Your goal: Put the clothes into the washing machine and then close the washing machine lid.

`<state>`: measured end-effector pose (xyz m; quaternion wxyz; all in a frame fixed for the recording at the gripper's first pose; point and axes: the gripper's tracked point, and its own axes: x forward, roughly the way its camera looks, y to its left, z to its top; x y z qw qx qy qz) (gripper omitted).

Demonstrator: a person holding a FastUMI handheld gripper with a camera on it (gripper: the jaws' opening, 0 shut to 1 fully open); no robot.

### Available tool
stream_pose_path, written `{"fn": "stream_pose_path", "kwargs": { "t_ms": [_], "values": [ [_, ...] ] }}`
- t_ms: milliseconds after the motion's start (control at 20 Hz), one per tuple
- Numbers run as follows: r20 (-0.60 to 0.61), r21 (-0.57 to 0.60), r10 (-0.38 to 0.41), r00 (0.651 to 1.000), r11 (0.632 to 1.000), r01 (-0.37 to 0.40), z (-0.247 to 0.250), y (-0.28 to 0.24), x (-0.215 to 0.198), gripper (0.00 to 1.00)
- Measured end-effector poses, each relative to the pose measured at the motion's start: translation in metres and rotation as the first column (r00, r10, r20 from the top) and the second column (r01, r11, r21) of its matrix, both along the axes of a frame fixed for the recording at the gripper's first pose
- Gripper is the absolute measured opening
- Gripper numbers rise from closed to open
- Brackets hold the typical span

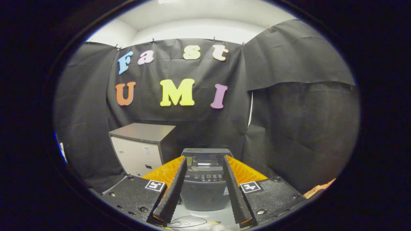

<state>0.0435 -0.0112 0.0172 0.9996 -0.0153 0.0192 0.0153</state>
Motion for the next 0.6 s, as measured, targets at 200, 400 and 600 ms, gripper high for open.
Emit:
{"fn": "stream_pose_path", "kwargs": {
  "t_ms": [200,400,600],
  "values": [
    [0.015,0.003,-0.008,1.000,1.000,0.008,0.000,-0.007,-0.005,0.71],
    [0.016,0.001,-0.004,1.000,1.000,0.004,-0.004,-0.008,-0.009,0.71],
    [0.034,-0.008,0.004,0.999,1.000,-0.003,-0.001,-0.008,-0.012,0.71]
  ]
}}
